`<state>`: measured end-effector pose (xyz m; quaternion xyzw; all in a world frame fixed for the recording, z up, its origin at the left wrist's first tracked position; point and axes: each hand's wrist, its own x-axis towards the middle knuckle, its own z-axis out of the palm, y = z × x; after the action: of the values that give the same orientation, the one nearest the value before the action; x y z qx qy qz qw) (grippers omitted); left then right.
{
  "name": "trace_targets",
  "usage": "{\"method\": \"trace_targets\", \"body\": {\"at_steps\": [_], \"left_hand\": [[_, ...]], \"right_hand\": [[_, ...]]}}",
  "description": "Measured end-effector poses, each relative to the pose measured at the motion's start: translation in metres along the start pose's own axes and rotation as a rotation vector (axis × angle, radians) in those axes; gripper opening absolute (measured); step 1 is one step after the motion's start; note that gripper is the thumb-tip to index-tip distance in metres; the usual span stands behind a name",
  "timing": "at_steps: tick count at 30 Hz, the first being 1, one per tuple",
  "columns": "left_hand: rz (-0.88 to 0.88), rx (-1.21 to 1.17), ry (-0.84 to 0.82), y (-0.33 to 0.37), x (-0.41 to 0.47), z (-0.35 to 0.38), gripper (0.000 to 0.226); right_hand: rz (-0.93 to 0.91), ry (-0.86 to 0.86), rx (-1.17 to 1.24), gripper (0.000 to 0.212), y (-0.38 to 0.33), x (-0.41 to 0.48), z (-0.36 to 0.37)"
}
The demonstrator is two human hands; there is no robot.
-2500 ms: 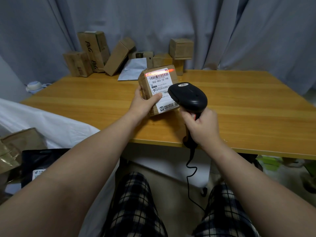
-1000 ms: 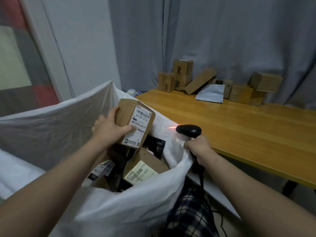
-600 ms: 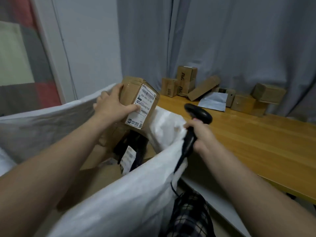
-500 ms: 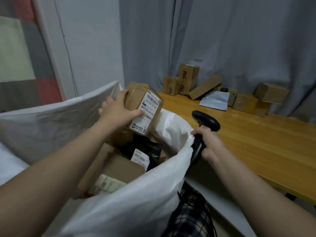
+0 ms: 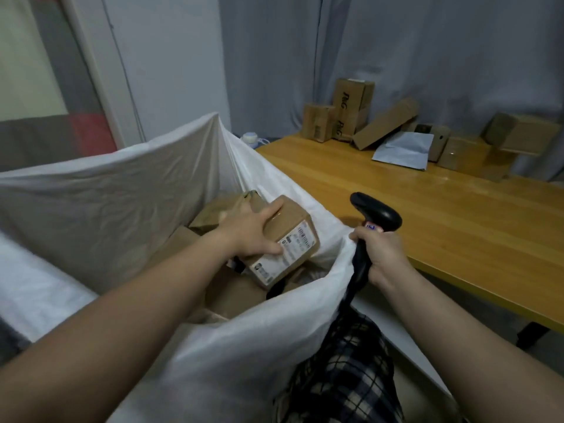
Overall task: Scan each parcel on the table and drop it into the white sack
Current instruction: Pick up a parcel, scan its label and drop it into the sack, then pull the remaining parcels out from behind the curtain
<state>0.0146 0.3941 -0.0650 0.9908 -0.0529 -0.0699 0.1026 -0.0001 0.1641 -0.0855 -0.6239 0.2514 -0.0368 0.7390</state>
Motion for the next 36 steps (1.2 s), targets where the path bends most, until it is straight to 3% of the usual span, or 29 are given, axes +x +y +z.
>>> {"method": "trace_targets", "body": {"at_steps": [5,9,14,18,21,27,36], "left_hand": [[-0.1,0.289,-0.173,-0.034,-0.027,-0.006,0.097],[-0.021,0.426,-0.063,-0.008,-0.026,-0.001,0.089],[0.089,0.307,0.115,0.019,-0.016,-0.002,0.072],[0.211,0.111,0.276,0.052,0.001,-0.001,0.056],[0.285,-0.022,0.311,0.088,0.023,0.003,0.049],[0.407,-0.097,0.266,0.167,0.086,0.007,0.044],[0.436,-0.111,0.141,0.263,0.164,0.028,0.043]], "right_hand": [[-0.107,0.063,-0.067,0.018,0.002,0.005,-0.009],[-0.178,-0.005,-0.171,0.011,0.008,-0.003,-0.006],[-0.277,-0.141,-0.238,0.006,0.004,-0.006,-0.019],[-0.259,-0.208,-0.078,0.007,-0.003,0.003,-0.041],[-0.197,-0.16,0.061,0.015,-0.02,0.024,-0.069],[0.034,-0.137,0.224,0.044,-0.052,0.079,-0.143],[0.029,0.119,0.11,0.026,-0.075,0.13,-0.206]]}}
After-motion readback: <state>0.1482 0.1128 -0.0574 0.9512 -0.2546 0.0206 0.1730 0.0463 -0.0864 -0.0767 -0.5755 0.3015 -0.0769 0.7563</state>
